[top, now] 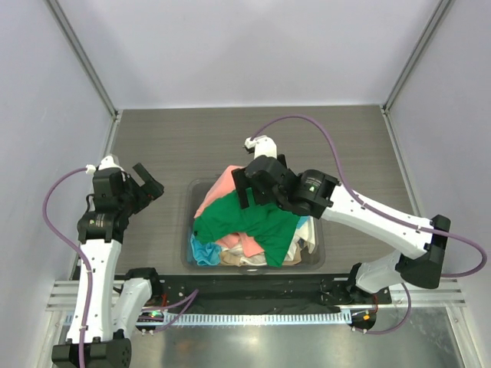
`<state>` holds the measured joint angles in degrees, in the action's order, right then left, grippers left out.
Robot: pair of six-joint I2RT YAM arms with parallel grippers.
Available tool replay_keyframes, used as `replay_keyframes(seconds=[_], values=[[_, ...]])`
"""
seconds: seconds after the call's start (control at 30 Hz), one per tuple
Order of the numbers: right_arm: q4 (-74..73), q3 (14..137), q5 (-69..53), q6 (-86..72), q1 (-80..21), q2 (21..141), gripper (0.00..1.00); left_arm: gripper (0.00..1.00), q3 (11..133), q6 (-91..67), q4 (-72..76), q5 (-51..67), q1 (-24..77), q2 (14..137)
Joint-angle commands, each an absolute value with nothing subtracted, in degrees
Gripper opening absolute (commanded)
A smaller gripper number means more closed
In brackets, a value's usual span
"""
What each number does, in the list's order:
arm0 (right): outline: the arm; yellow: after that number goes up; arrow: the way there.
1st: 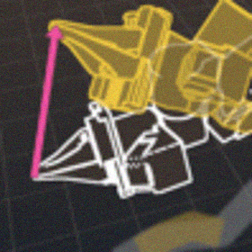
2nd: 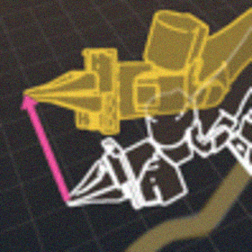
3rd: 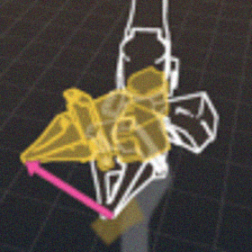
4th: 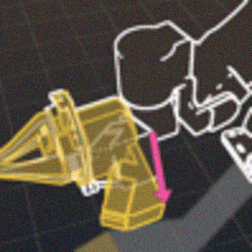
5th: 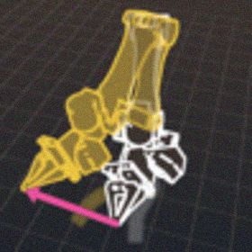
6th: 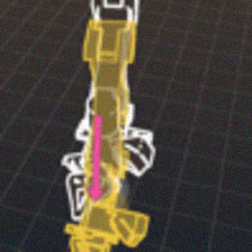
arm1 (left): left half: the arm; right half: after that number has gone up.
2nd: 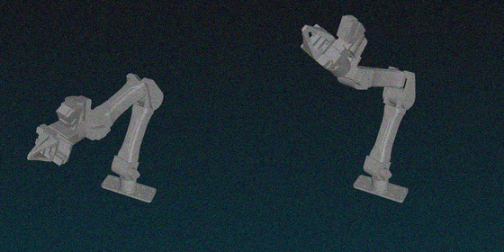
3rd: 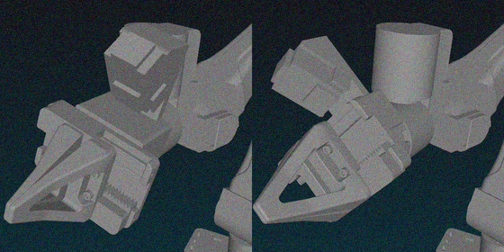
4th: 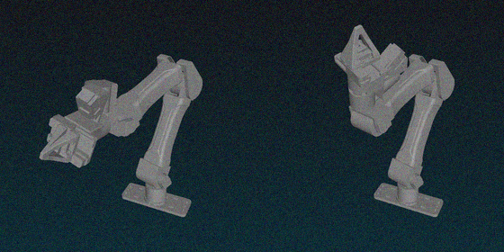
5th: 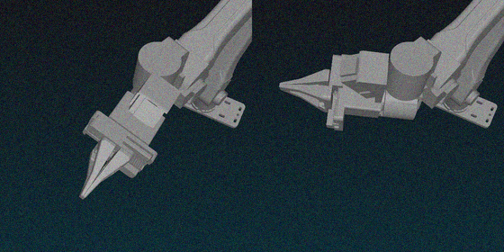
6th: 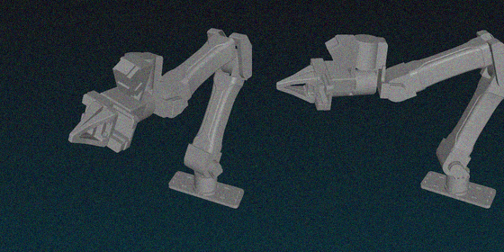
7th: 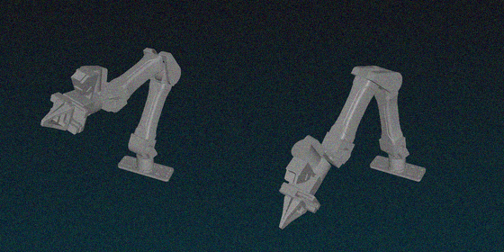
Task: Fold and stack the t-shirts
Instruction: Grab the tshirt from the pile
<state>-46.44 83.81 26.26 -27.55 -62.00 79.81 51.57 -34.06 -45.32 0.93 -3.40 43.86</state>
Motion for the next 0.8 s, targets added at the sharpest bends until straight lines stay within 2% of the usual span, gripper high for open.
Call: replay_keyframes(seconds=[0.0,0.1,0.17,0.2,0.3,0.33,0.37,0.53,0.63,0.77], values=[[-46.32,87.36,29.36,-27.42,-61.87,80.85,0.97,0.94,51.5,-34.01,-44.56,1.23,-3.16,43.68],[-46.32,88.5,27.52,-27.77,-61.87,82.78,0.91,0.93,51.5,-34.01,-44.56,1.14,-3.16,43.86],[-46.32,88.59,26.02,-28.21,-62.05,83.49,0.79,0.93,51.5,-34.01,-44.65,1.06,-3.25,43.68],[-46.32,88.51,25.93,-28.91,-62.57,83.84,0.61,0.93,51.5,-34.01,-44.56,0.97,-3.25,43.59],[-46.41,87.89,26.89,-29.62,-63.63,83.59,0.28,0.93,51.5,-34.01,-44.65,0.88,-3.16,43.33],[-46.58,87.98,27.16,-30.05,-63.98,83.24,0.08,0.93,51.5,-34.01,-44.65,0.88,-3.16,43.33],[-47.28,88.33,28.12,-30.23,-63.98,82.97,0.01,0.93,51.5,-34.01,-44.65,0.79,-3.25,43.16],[-52.19,95.87,36.45,-27.52,-64.07,80.95,0.01,0.89,51.33,-33.75,-43.51,3.41,-3.25,43.15],[-57.12,111.99,47.08,-21.55,-64.07,81.21,0.01,0.85,51.85,-33.49,-42.98,2.65,-0.54,45.25],[-55.92,126.89,58.78,-12.33,-64.07,79.12,0.01,0.83,54.14,-34.45,-45.35,-5.69,11.04,54.72]])
